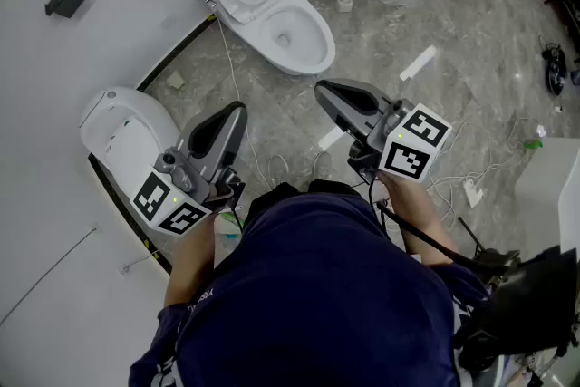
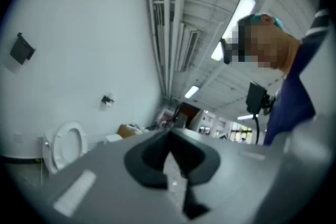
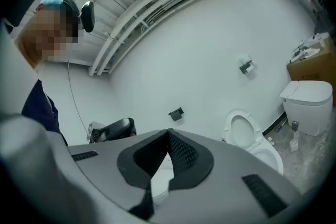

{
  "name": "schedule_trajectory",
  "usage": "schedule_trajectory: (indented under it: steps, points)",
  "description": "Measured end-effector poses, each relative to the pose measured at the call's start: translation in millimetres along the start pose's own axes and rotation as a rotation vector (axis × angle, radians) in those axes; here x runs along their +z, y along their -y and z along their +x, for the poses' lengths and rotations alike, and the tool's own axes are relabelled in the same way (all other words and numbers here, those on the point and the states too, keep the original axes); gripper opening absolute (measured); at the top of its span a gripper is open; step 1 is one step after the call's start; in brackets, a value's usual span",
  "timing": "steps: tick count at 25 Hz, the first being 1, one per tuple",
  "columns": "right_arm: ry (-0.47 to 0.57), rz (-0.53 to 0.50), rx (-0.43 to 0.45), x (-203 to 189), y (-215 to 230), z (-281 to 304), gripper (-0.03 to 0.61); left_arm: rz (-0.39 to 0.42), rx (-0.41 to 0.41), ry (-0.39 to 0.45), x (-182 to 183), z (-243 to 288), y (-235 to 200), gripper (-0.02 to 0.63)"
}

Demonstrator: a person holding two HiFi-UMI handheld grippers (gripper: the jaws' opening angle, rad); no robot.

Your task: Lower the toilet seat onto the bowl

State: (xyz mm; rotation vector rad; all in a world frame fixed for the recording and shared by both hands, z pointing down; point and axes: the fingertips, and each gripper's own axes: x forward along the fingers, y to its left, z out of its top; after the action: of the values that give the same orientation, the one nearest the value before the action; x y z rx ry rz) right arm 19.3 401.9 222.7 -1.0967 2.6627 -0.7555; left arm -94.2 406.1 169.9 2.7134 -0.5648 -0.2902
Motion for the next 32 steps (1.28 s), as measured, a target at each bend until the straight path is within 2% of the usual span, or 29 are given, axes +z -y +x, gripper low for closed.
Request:
schedule_trajectory:
  steps: [8, 13, 24, 32]
  points:
    - [0.039, 0.017, 0.019, 8.5, 1.8, -8.4, 0.008, 0.008, 0.008, 0.006, -1.8, 4.2, 2.9, 0.002]
    - [0.038, 0.048, 0.008, 19.4, 29.2, -33.6, 0.008, 0.040, 0.030, 0.019, -0.1, 26.8, 13.1, 0.003]
    - [0.020, 0.070, 0.007, 19.3, 69.2, -58.6, 0.009, 0.064, 0.120, 0.038, -2.7, 32.7, 13.7, 0.002]
    - [0.028, 0.126, -0.040, 15.5, 105.4, -65.4, 0.009, 0.060, 0.107, 0.019, -4.5, 56.1, 2.3, 0.003]
